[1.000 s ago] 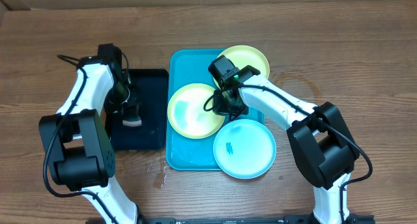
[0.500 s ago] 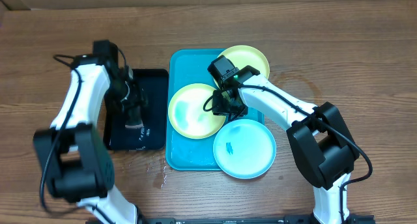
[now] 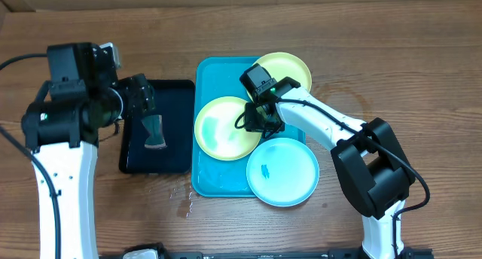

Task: Clean dirty plates on tray and stack at the side
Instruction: 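Carry the green sponge left and set it in the black tray, then lift the scrubbed yellow plate off the tray with the right gripper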

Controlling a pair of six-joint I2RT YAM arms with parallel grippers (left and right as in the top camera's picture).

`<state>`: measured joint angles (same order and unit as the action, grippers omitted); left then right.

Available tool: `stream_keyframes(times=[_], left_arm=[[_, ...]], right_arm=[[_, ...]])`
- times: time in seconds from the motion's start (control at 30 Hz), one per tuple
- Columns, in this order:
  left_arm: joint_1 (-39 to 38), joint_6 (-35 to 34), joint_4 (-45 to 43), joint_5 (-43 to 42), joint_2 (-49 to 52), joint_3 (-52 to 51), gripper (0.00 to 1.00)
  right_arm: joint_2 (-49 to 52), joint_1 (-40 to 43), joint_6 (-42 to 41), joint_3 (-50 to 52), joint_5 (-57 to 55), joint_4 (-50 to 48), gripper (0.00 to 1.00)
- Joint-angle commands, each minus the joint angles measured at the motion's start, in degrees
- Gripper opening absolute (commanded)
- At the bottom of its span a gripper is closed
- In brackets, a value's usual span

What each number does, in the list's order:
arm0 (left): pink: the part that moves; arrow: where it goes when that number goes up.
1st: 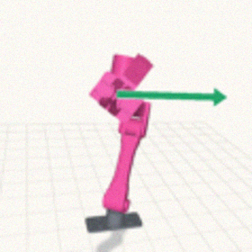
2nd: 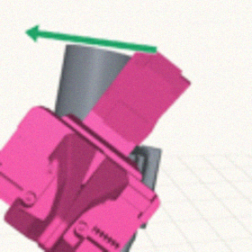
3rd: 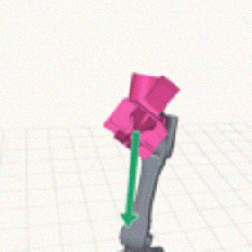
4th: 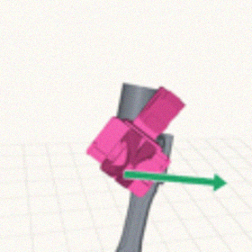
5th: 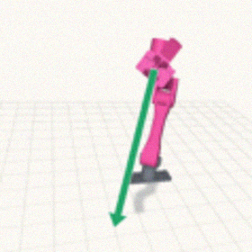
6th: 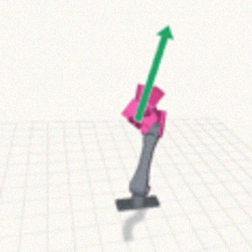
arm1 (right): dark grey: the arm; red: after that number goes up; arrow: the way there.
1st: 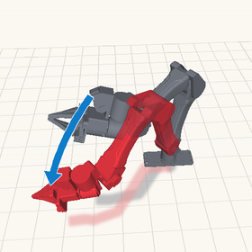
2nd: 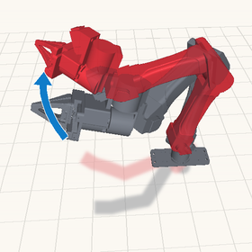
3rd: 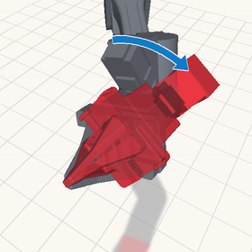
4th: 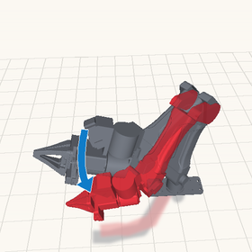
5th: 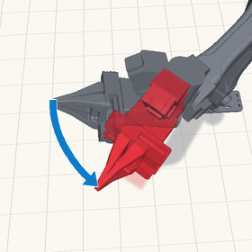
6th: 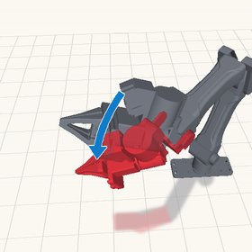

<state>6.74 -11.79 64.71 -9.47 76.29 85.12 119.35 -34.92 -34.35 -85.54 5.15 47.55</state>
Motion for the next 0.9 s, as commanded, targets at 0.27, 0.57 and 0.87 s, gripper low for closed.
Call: stream_keyframes(times=[0.27,0.57,0.87], left_arm=[[-0.17,-0.63,3.13,-0.46,1.07,0.5,1.0],[-0.17,-0.63,2.84,-0.5,2.86,0.5,1.0],[-0.17,-0.63,2.8,-0.48,3.1,0.5,1.0]], right_arm=[[-0.28,-0.28,0.0,0.92,0.02,-0.48,0.31],[-0.28,-0.28,0.0,2.6,0.04,-1.2,0.08],[-2.38,1.38,0.04,-3.48,2.45,4.66,0.04]])
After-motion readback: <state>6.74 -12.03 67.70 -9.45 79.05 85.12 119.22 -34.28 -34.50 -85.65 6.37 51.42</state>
